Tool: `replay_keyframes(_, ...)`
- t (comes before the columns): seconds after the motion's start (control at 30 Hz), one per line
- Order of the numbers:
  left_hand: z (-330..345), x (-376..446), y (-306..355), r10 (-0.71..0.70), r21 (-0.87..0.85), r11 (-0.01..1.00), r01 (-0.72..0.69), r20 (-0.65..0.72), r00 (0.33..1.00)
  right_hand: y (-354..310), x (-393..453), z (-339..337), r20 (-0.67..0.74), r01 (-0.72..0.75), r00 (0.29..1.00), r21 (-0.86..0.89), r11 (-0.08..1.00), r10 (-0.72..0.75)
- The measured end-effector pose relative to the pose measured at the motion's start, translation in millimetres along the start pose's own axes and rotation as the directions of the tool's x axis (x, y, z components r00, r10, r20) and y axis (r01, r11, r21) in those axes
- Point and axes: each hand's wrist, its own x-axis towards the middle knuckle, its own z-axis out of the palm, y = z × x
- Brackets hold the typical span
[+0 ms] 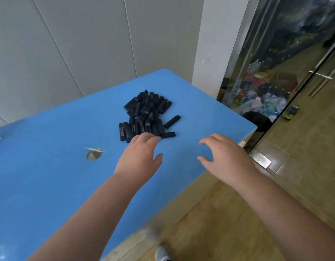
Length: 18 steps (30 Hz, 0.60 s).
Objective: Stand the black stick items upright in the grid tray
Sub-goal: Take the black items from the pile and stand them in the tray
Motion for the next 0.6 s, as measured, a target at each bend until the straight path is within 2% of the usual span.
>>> replay_keyframes(0.2, 15, 71, -6, -0.006, 0.005, 1.0, 0.005, 0.087, 0.996, 16, 48, -2, -0.012, -0.016, 1.0, -0.023, 1.0, 0.016)
replay_keyframes(0.37, 26, 102, 0, -0.12, 0.075, 0.991, 0.112, 0.11, 0.987, 23, 82, 5, 0.026, 0.008, 1.0, 0.01, 1.0, -0.008)
replay_keyframes(0.6, 39, 137, 8, -0.298, 0.28, 0.929, 0.242, 0.179, 0.938, 35, 133, 19, 0.074, 0.145, 0.986, 0.06, 0.988, -0.149)
